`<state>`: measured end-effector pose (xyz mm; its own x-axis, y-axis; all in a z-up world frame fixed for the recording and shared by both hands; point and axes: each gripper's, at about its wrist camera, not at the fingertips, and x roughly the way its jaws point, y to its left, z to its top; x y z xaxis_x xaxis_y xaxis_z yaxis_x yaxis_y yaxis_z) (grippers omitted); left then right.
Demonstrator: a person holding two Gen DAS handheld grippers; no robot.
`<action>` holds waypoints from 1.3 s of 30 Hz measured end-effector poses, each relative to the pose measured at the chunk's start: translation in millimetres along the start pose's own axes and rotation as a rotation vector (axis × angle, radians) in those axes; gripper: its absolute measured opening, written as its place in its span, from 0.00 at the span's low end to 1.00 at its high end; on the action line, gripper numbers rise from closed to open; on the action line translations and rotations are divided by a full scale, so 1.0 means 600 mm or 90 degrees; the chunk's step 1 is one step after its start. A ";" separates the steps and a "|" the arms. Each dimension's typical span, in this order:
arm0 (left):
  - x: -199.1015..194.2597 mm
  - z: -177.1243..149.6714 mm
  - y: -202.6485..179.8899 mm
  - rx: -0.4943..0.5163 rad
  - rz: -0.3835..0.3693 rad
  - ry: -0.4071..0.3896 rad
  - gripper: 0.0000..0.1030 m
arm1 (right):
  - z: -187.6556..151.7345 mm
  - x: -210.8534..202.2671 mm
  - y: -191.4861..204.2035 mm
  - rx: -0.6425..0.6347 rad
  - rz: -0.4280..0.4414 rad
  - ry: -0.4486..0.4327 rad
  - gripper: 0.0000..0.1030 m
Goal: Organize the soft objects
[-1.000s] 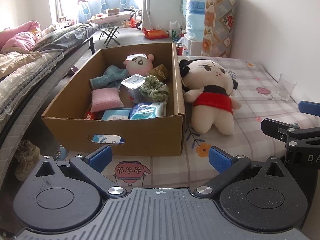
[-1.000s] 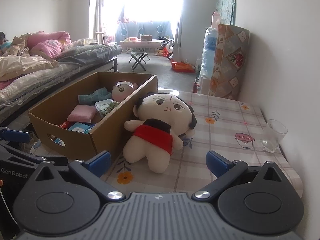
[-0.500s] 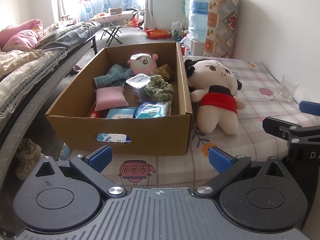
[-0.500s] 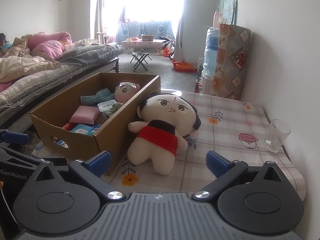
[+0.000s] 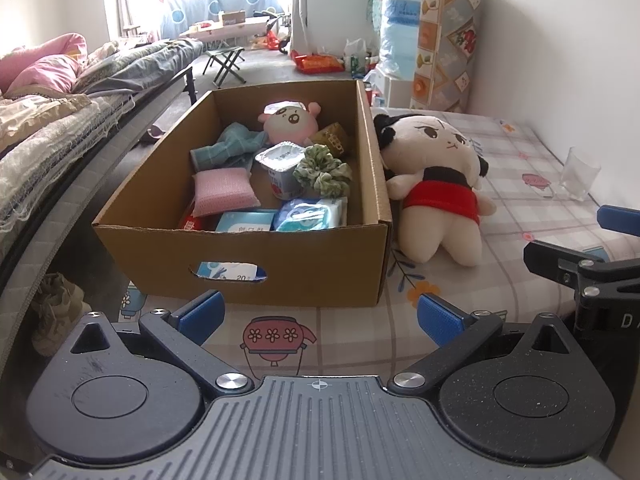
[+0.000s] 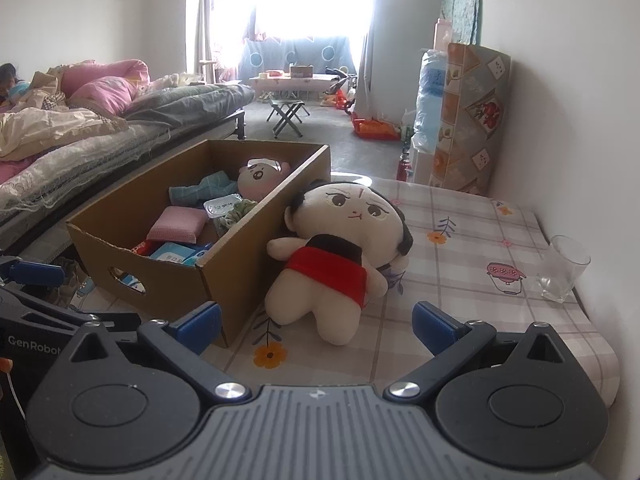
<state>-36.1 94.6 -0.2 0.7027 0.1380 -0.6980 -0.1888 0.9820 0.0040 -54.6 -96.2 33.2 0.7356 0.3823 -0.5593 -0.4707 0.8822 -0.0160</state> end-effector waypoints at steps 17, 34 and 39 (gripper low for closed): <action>0.002 -0.001 0.003 0.000 0.004 0.002 1.00 | -0.013 0.009 0.015 0.002 0.021 0.028 1.00; 0.003 -0.002 0.003 -0.001 0.002 0.003 1.00 | -0.013 0.012 0.013 0.007 0.021 0.033 1.00; 0.004 -0.001 0.003 -0.001 0.002 0.004 1.00 | -0.013 0.013 0.015 0.005 0.021 0.033 1.00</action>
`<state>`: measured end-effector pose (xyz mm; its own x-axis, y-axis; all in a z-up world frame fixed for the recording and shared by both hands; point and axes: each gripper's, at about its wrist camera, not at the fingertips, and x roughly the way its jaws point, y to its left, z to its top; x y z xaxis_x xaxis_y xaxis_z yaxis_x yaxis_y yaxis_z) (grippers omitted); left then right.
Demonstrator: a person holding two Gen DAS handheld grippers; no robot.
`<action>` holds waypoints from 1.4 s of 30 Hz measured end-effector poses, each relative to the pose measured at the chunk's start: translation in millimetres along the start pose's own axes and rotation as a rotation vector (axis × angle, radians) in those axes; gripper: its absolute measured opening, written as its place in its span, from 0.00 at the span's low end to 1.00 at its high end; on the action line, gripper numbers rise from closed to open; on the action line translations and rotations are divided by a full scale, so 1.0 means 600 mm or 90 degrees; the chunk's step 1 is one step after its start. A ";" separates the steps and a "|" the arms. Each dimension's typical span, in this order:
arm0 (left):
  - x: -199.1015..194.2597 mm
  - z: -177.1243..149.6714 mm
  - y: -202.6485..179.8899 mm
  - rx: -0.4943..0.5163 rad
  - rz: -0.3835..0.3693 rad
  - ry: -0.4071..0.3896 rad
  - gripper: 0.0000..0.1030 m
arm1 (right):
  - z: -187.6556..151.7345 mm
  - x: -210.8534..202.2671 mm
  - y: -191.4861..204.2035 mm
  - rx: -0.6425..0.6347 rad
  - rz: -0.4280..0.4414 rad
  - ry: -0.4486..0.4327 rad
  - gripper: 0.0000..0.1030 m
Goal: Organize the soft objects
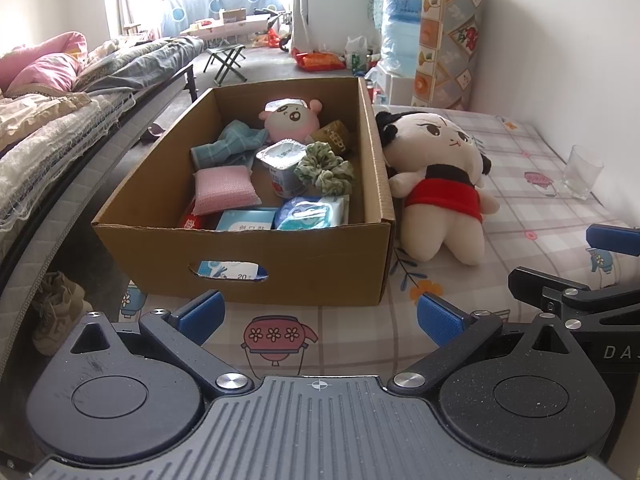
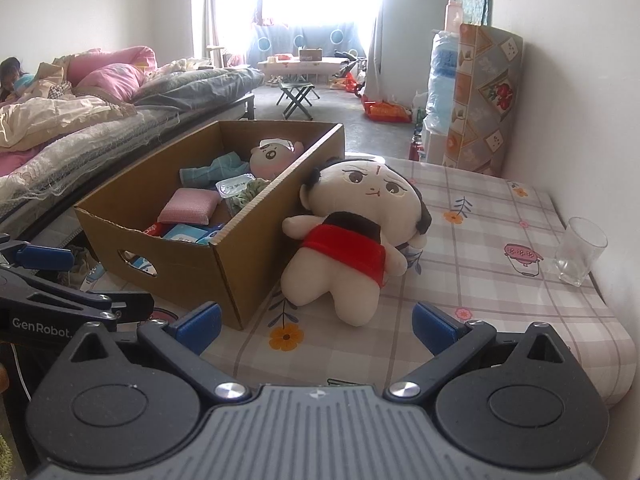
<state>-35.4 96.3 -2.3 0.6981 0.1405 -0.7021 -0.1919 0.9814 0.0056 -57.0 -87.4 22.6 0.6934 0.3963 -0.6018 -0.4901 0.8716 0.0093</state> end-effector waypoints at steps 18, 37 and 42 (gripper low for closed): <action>0.001 0.003 0.000 0.005 0.000 0.003 1.00 | 0.002 -0.002 -0.002 0.001 -0.001 -0.001 1.00; 0.002 0.003 0.002 0.004 0.000 0.004 1.00 | 0.002 -0.002 0.000 -0.001 -0.001 -0.002 1.00; 0.002 0.004 0.002 0.004 0.000 0.004 1.00 | 0.002 -0.003 0.001 -0.001 -0.002 -0.002 1.00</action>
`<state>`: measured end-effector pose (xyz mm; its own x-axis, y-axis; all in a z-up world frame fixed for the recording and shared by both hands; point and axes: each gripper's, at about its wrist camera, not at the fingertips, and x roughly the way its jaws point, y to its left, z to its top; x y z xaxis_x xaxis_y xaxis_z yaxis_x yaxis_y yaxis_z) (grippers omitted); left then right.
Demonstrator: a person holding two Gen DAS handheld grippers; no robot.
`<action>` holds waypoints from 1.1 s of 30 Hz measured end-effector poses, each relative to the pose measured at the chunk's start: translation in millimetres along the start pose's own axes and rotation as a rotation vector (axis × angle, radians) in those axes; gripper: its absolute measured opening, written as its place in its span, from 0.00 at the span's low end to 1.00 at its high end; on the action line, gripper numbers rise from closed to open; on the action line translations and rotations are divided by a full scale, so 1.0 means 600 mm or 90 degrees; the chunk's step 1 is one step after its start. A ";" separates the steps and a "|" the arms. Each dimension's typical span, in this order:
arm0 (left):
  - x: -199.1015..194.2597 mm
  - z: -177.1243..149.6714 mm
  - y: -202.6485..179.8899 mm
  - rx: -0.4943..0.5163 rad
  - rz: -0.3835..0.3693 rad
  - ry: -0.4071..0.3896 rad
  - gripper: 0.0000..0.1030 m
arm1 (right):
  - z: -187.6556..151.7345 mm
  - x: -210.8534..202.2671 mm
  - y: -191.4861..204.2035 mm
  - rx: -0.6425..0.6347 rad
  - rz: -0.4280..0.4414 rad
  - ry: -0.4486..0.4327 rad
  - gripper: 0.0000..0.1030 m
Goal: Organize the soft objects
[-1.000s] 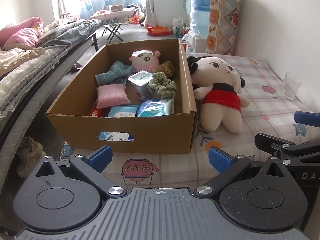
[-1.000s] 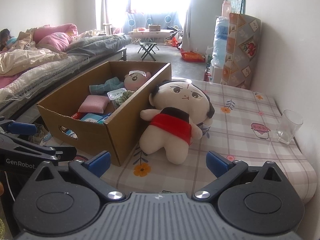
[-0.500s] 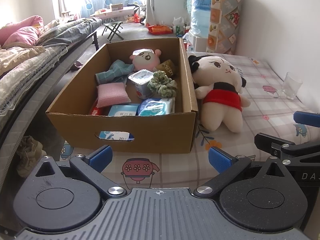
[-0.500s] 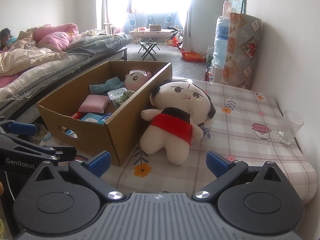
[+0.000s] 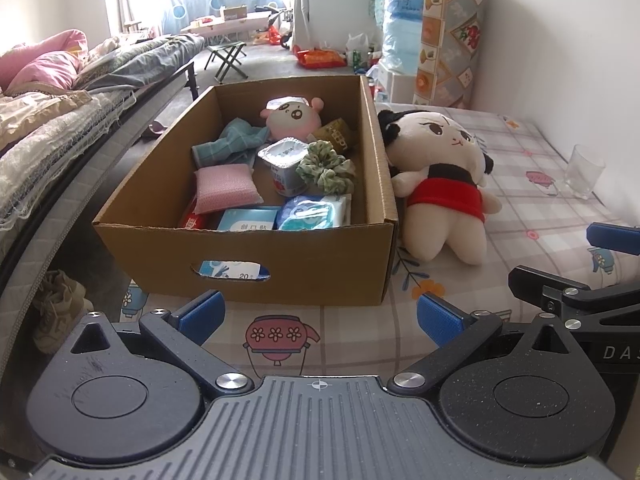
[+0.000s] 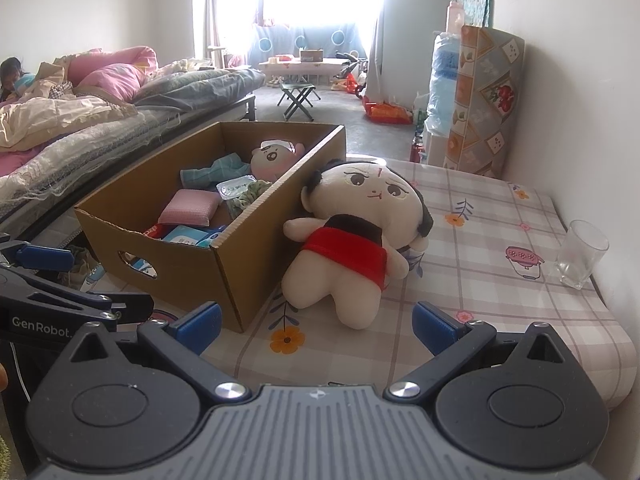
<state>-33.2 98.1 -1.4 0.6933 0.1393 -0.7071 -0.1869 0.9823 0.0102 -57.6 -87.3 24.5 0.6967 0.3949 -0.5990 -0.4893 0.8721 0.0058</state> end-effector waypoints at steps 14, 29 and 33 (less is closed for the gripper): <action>0.000 0.000 0.001 0.000 0.000 0.000 1.00 | 0.000 0.000 0.004 -0.003 0.000 -0.001 1.00; -0.001 -0.001 0.003 -0.001 0.001 -0.001 1.00 | 0.001 0.000 0.005 -0.005 -0.001 -0.003 1.00; 0.000 -0.001 0.003 -0.001 0.001 0.000 1.00 | 0.001 0.000 0.004 -0.005 -0.001 -0.002 1.00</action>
